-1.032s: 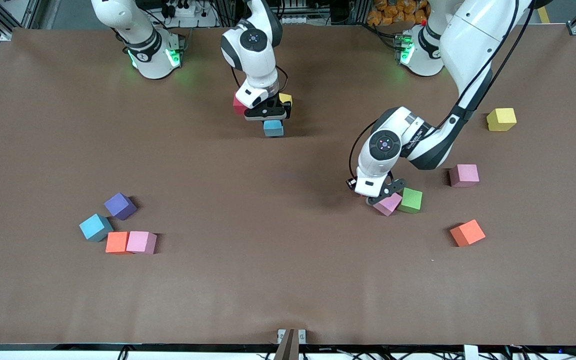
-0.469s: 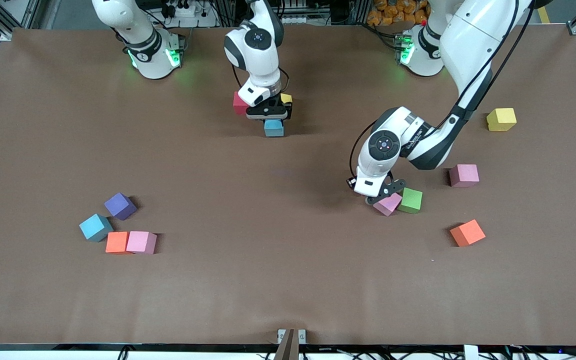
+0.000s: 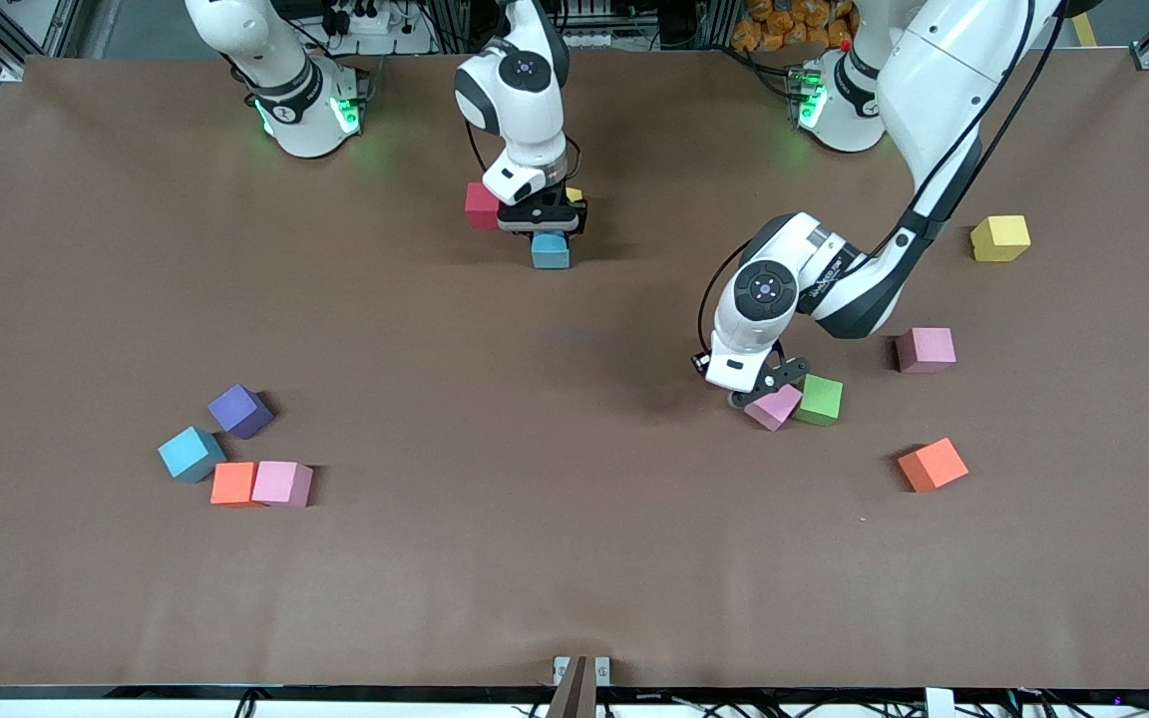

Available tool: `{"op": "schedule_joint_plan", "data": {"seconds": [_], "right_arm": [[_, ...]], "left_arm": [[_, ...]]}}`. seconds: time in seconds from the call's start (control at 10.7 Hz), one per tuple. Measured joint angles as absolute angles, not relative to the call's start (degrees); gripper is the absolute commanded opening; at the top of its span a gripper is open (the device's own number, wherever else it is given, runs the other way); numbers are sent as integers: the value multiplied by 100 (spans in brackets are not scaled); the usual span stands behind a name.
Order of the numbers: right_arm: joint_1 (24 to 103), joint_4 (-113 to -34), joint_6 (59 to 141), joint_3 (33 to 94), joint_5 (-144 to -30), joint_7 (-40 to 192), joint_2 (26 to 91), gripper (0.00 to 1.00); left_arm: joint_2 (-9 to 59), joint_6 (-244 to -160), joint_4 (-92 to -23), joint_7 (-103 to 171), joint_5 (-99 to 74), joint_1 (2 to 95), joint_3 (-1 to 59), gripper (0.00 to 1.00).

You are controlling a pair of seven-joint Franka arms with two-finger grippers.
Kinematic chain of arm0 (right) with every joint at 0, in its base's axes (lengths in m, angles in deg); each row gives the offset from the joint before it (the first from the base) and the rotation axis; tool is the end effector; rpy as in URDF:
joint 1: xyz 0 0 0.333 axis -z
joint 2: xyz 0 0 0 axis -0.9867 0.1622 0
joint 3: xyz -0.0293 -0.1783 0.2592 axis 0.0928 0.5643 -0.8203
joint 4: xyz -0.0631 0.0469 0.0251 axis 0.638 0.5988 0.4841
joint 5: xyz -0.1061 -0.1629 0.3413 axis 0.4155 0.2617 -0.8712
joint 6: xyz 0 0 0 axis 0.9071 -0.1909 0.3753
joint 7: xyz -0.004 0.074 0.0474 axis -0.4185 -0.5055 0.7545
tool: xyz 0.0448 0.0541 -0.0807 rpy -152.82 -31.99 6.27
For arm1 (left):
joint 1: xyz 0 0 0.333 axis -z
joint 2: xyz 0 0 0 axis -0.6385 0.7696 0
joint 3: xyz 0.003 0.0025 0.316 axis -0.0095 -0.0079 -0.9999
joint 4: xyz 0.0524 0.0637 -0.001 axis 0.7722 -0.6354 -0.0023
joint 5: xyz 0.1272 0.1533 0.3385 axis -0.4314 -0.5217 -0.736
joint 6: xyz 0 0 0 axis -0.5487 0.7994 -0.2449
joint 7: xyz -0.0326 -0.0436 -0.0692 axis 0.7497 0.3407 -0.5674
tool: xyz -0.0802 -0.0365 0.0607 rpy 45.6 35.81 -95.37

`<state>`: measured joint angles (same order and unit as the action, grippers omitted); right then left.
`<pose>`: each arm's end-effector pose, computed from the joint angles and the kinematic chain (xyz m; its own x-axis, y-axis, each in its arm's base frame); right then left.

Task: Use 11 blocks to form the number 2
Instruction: 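Lower the cyan cube against the purple cube and open the right gripper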

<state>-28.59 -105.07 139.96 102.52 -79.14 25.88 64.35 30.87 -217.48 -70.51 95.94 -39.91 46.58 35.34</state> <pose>0.2573 0.4714 0.2025 0.9846 -0.0419 0.1698 -0.0351 -0.9985 -0.0429 0.5182 -0.3025 0.2011 0.8957 0.4403 -0.0615 0.4314 -0.8942 -0.1195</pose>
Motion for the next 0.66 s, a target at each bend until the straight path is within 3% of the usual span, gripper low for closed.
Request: {"op": "schedule_joint_plan", "data": {"seconds": [0.28, 0.38, 0.47, 0.56, 0.66], "right_arm": [[-2929, -10507, 14002, 10239, -7914, 2515, 6485, 0], [-2947, -10507, 14003, 10236, -7914, 2473, 6492, 7], [-2956, -10507, 14004, 10236, -7914, 2441, 6492, 34], [-2956, -10507, 14004, 10237, -7914, 2429, 6492, 80], [-2956, -10507, 14003, 10239, -7914, 2413, 6492, 99]], "left_arm": [[3089, -21741, -7052, 9527, -3991, 4659, 3534, 57], [3089, -21740, -7052, 9517, -3991, 4659, 3533, 57], [3089, -21738, -7052, 9510, -3991, 4659, 3532, 57], [3089, -21734, -7052, 9494, -3991, 4659, 3528, 57], [3089, -21732, -7052, 9484, -3991, 4659, 3528, 57]]}}
